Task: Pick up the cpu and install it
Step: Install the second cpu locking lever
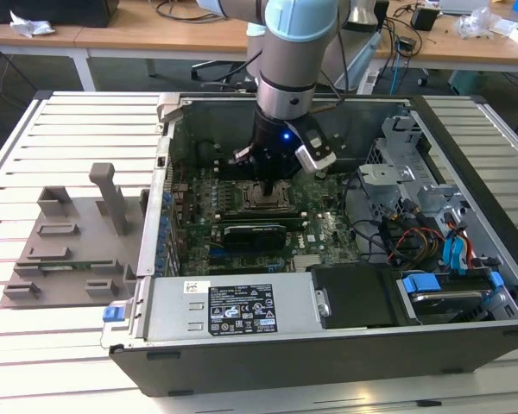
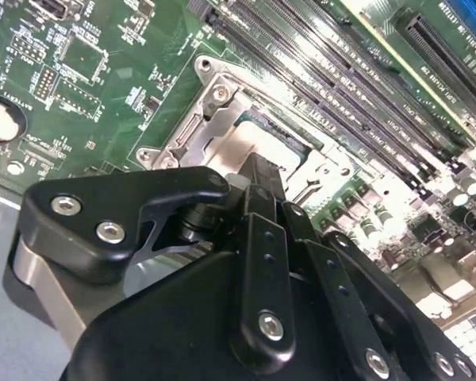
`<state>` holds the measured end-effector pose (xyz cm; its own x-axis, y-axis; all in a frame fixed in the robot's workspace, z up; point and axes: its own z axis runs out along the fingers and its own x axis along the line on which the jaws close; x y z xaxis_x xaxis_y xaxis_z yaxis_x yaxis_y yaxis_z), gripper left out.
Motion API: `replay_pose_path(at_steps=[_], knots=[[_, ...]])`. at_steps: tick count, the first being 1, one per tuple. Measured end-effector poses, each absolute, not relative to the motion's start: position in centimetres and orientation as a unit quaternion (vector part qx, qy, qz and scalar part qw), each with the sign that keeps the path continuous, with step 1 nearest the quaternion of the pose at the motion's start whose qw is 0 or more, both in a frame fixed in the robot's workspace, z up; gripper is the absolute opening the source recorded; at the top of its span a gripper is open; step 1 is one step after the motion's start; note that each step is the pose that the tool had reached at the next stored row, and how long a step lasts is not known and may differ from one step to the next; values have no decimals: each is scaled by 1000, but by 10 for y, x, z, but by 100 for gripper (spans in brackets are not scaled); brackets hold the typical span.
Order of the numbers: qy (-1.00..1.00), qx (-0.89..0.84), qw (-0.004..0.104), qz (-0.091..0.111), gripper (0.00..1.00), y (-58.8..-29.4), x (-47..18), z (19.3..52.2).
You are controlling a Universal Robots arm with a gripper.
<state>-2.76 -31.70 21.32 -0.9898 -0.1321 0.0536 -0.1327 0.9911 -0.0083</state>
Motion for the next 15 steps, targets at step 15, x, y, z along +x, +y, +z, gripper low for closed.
replay_pose_path(at_steps=[15], knots=[[-997, 66, 28, 34, 11, -307, -27, 257]])
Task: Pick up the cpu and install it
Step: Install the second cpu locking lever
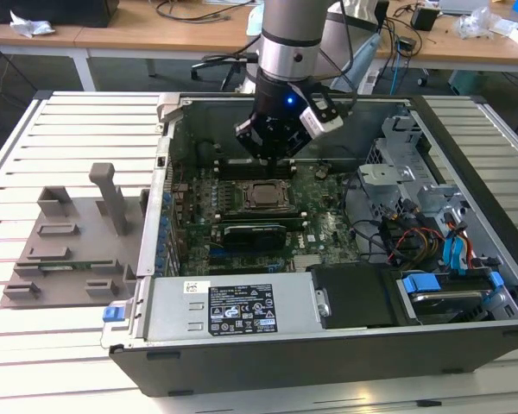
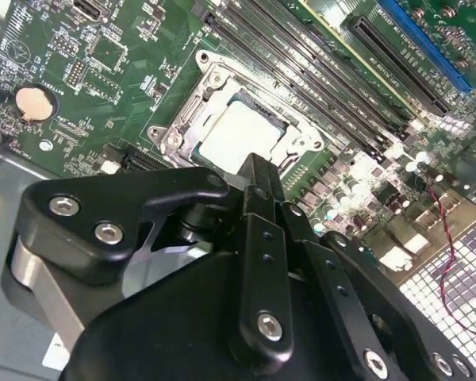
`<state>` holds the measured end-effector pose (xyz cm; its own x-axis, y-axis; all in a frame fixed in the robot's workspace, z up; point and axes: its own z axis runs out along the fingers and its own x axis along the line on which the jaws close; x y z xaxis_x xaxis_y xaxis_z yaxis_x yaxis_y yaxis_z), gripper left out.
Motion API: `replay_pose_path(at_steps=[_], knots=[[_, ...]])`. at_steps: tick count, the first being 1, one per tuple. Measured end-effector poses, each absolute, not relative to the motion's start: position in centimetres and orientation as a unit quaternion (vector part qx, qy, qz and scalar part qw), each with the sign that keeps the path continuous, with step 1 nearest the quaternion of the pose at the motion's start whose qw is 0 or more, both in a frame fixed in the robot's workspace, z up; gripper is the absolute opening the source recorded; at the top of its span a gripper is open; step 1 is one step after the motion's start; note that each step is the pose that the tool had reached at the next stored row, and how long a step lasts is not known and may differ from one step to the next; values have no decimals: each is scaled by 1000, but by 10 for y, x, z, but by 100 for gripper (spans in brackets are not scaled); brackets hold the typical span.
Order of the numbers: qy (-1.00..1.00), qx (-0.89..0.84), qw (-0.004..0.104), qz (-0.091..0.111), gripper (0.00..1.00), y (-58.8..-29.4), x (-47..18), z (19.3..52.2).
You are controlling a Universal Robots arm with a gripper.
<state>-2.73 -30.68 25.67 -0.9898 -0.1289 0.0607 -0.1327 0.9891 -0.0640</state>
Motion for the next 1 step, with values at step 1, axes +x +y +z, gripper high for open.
replay_pose_path(at_steps=[1], knots=[[-997, 66, 28, 34, 11, -307, -27, 257]])
